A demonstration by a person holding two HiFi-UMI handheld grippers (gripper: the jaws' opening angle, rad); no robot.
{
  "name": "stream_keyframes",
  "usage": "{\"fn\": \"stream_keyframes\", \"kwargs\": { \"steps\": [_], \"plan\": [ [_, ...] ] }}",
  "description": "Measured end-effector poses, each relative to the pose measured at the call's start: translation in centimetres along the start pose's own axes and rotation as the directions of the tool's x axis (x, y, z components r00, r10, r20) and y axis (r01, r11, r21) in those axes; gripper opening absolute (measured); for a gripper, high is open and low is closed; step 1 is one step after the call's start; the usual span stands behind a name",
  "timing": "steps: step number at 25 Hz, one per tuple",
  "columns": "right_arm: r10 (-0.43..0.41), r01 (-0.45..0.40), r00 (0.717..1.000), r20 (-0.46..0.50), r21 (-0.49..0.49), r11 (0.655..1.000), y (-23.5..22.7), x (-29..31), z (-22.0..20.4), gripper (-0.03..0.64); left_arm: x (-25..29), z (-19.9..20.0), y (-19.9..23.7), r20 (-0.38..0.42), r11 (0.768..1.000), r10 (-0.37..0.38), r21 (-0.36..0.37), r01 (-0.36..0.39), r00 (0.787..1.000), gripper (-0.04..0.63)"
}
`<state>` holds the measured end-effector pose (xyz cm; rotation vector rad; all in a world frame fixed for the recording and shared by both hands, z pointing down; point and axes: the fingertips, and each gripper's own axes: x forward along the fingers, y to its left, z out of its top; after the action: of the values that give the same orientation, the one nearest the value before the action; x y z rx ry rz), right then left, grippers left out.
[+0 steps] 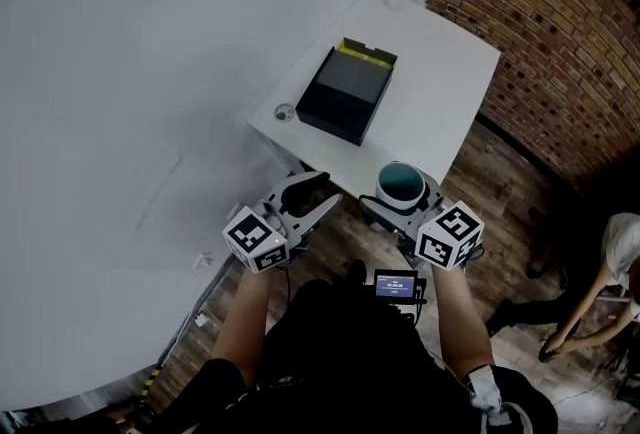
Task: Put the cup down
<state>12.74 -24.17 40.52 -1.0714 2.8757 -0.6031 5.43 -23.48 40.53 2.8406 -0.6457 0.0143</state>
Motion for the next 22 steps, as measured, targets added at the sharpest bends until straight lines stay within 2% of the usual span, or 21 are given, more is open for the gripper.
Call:
{"fn": "stream_keyframes", "kwargs": {
  "steps": [15,22],
  "plan": [
    [-0.044,0.044,0.999,0.001,0.011,0.999,-0.7,1.2,0.5,0.411,0.3,0.8,1.8,-0.001,0.999,-0.039,-0.007,0.039,0.999,0.160],
    [-0.034,0.034,0.999,-0.005,0.015,0.999,-1.7,2.8,0.6,0.411,0.2,0.6,3.3,-0.007,1.000,-0.026,-0.013,0.025,1.000,0.160]
  ]
}}
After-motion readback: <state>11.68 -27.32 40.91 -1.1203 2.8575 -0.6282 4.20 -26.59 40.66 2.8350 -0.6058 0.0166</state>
